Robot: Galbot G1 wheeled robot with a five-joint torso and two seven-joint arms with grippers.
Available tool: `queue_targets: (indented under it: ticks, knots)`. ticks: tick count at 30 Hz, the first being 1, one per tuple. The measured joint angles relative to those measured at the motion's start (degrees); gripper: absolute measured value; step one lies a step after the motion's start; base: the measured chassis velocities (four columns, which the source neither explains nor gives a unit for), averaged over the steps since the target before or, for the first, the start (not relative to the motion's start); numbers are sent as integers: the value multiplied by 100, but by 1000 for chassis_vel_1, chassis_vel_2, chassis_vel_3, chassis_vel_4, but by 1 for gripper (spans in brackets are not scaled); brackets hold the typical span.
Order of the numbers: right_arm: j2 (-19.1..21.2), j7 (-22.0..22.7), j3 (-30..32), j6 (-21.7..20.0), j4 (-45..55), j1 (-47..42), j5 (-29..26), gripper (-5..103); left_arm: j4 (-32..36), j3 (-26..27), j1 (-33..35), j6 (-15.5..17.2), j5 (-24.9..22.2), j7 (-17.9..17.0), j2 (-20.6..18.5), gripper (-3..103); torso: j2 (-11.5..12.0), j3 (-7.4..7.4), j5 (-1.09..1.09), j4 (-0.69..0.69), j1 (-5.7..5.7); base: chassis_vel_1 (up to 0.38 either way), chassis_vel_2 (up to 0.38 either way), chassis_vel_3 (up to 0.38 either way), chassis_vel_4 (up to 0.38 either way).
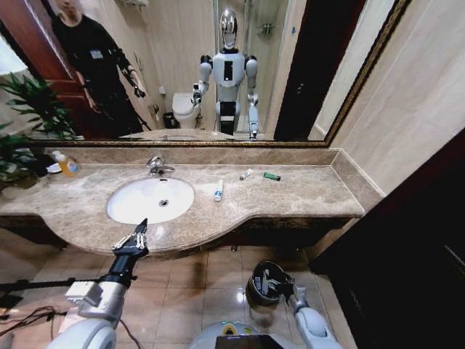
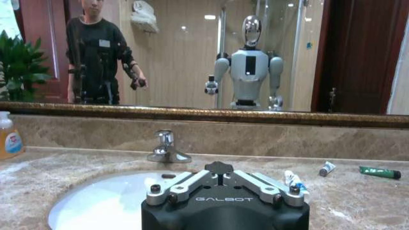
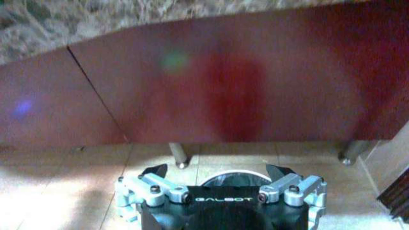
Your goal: Pick up the trash from the sink and place it in the trash bin.
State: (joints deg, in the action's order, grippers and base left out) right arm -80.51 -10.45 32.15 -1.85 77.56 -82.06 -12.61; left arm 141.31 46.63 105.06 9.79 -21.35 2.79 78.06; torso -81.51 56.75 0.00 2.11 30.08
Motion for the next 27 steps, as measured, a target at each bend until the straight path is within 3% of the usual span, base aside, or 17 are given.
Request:
queue_targets:
  ticks: [15, 19, 27]
  knots:
    - [67, 157, 131, -60, 1342, -643, -446, 100, 0, 0, 0, 0, 0, 0, 0, 0, 0, 0, 0, 0, 0, 0, 0, 0, 0]
    - [123, 716, 138, -268, 2438, -1100, -708, 100, 0, 0, 0, 0, 0, 0, 0, 0, 0, 0, 0, 0, 1, 0, 0, 0, 0]
    - [177, 817, 197, -328, 3905, -1872, -872, 100, 0, 0, 0, 0, 0, 0, 0, 0, 0, 0, 0, 0, 1, 0, 0, 0, 0]
